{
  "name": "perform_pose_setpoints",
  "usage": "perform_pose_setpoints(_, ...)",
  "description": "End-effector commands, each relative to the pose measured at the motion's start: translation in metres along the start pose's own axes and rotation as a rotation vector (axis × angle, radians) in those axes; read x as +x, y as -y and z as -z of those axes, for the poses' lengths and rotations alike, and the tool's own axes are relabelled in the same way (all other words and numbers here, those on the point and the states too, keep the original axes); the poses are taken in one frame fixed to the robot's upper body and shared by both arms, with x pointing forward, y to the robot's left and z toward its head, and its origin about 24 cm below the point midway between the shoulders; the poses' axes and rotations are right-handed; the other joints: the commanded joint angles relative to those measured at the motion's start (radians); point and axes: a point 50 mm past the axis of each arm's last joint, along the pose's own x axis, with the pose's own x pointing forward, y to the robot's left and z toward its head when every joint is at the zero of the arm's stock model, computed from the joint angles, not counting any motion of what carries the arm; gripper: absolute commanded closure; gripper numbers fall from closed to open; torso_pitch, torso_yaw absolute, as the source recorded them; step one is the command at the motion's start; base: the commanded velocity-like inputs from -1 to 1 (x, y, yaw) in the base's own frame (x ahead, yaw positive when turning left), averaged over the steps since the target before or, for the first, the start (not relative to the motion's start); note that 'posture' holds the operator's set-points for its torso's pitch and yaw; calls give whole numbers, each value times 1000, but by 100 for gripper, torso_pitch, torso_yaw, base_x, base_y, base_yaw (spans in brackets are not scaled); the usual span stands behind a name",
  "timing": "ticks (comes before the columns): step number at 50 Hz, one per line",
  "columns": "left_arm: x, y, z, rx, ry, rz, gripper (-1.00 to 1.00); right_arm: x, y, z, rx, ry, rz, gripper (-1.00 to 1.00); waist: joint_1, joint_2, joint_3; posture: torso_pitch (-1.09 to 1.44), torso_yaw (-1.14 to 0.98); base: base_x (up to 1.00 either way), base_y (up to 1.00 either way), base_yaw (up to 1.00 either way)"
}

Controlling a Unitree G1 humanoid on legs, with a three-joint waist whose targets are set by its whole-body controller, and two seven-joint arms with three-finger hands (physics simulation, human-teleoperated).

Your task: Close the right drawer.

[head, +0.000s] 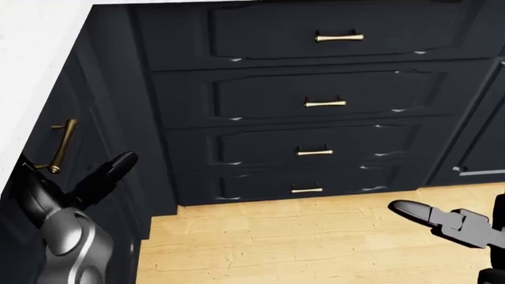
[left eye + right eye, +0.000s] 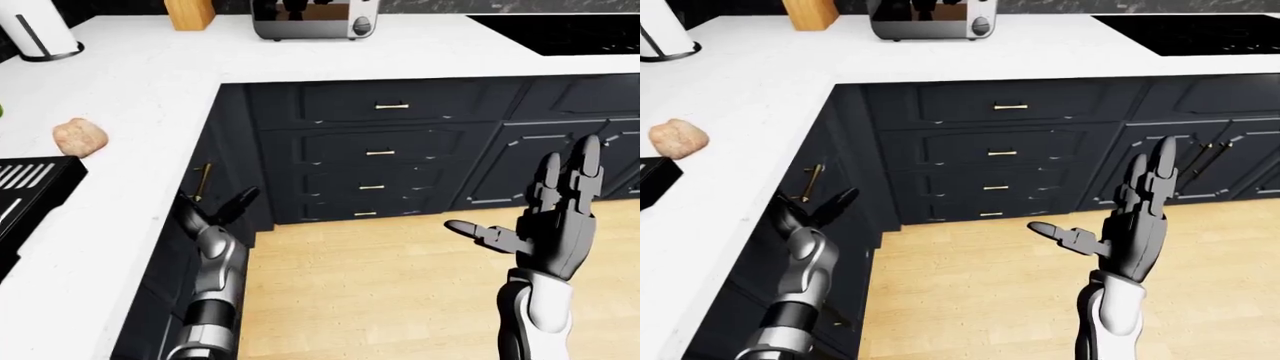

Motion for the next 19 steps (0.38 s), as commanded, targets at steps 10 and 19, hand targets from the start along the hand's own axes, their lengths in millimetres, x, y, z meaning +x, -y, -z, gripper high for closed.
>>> perform_pose_setpoints(10, 17, -9, -43, -105, 152, -61, -100, 5, -1, -14, 7, 82, -7, -100, 5, 3, -20, 0, 0, 0, 0, 0)
perform_pose_setpoints(19, 18, -9, -44, -109, 150, -61, -100, 5, -2, -13, 6, 81, -10, -100, 2, 4, -20, 0, 0, 0, 0, 0)
